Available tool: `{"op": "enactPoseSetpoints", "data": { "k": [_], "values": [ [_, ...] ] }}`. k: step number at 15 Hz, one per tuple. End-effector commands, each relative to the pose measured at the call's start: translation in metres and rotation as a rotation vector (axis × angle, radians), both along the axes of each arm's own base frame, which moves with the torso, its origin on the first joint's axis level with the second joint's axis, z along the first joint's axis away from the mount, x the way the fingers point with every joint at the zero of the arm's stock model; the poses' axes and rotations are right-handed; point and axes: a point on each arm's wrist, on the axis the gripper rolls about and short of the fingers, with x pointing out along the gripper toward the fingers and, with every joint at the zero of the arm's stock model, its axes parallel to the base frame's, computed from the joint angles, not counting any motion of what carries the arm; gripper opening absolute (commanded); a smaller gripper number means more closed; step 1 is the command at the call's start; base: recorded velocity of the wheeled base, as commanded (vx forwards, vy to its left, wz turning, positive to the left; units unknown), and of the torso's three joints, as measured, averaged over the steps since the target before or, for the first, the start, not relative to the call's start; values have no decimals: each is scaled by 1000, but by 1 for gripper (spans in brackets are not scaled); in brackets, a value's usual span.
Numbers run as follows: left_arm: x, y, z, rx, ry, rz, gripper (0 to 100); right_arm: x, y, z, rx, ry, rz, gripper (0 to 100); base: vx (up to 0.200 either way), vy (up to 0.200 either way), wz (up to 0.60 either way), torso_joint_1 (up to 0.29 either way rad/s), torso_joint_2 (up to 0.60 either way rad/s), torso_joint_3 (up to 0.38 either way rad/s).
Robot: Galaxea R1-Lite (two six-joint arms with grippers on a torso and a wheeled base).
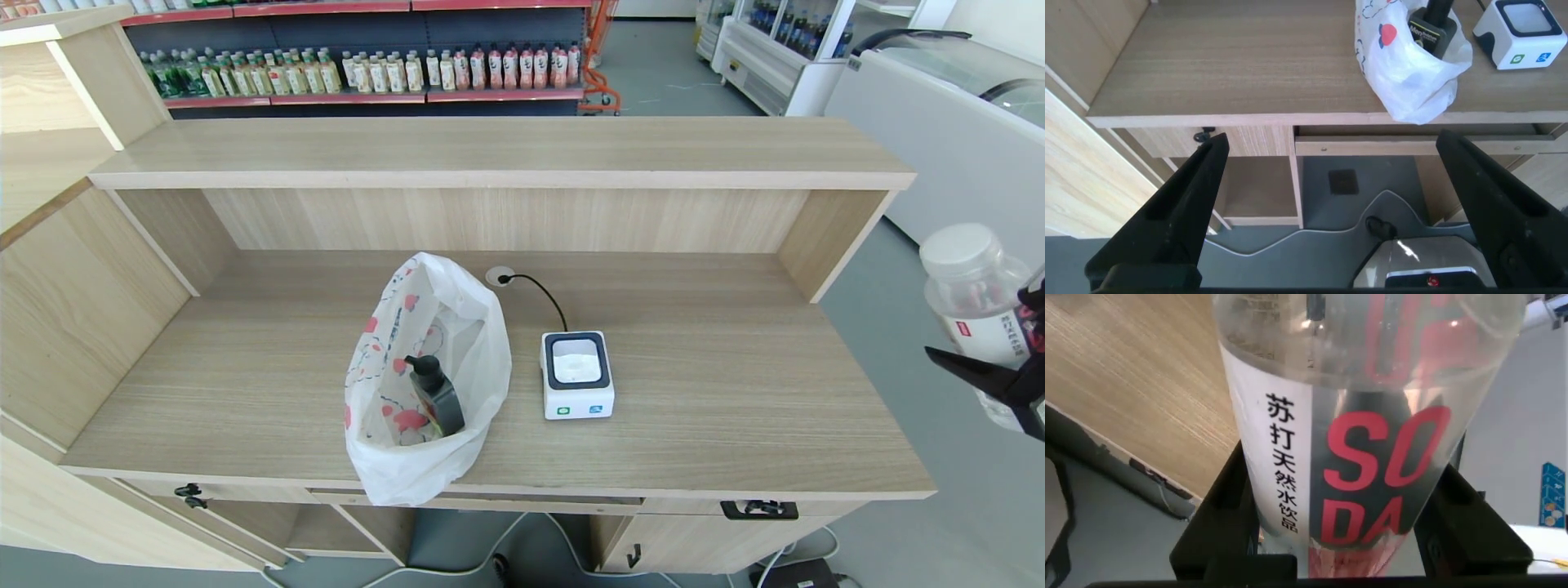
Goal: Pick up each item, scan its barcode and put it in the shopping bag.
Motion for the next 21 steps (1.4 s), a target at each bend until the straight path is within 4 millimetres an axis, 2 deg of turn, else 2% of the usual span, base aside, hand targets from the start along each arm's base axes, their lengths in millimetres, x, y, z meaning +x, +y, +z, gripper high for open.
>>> {"op": "enactPoseSetpoints", "data": {
  "k": [1,4,14,21],
  "values": [
    [0,0,0,0,0,0,100,16,-1,-7,-21,10,9,0,0,0,0,0,0,0],
    [0,0,0,0,0,0,100,27,2,-11,-91,-22,47,0,0,0,0,0,0,0],
    [0,0,0,8,0,0,100,28,21,-7,-160,-57,152,0,0,0,0,0,0,0],
    [0,0,0,6,0,0,100,56,47,-10,-163,-138,261,0,0,200,0,4,4,2]
  ]
}}
